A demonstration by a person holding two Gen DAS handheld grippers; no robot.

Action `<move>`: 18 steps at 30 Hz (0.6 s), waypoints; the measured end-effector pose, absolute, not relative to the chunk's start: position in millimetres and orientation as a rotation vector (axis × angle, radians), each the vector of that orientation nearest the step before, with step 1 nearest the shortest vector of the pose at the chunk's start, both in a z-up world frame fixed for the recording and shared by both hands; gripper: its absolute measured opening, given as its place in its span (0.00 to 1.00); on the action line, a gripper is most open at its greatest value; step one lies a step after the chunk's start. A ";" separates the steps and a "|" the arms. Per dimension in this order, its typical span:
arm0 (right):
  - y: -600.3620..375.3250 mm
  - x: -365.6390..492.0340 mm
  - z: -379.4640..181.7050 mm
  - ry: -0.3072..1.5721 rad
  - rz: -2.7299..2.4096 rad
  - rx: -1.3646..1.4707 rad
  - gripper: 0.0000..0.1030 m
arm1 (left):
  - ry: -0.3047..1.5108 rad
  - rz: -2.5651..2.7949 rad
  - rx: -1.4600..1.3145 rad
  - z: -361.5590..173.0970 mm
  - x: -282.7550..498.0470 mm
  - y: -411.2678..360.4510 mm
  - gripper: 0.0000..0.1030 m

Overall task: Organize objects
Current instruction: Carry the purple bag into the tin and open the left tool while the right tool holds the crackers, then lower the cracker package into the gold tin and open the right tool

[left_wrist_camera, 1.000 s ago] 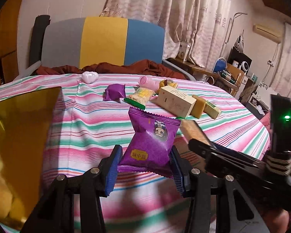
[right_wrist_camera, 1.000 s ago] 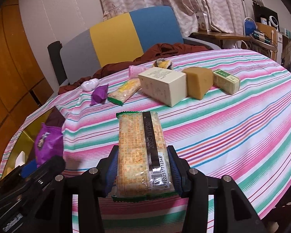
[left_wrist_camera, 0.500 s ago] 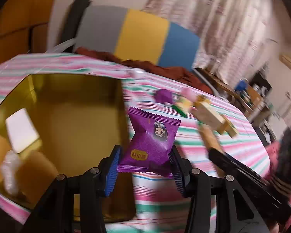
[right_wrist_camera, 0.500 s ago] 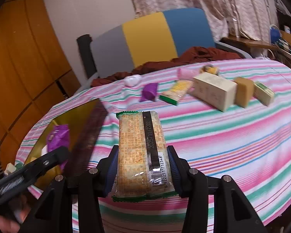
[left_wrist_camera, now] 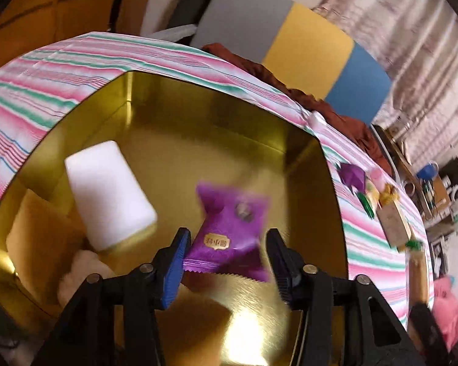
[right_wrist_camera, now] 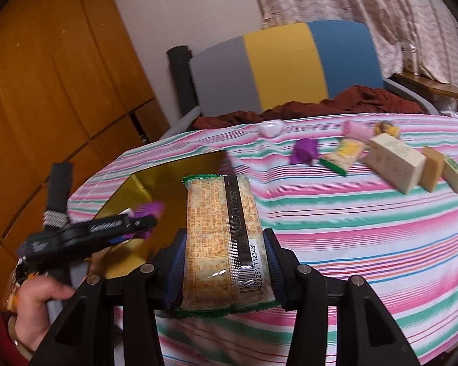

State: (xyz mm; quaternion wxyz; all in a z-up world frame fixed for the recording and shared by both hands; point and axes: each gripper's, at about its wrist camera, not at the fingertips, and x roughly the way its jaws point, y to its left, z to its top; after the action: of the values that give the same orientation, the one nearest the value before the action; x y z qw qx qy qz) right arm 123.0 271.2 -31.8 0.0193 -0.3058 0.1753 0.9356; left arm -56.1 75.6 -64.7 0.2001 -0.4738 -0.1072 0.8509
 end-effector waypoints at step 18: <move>196.1 69.5 -43.4 0.309 3.006 -1.225 0.47 | -0.661 2.636 -1.153 -23.1 -43.2 -22.0 0.97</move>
State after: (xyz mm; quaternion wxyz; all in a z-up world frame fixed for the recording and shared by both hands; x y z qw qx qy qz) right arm 69.5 196.1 -43.4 -0.0596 -0.3749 0.0946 0.9203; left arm -43.2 -22.0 -23.1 0.0946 -0.3887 -0.2231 0.8890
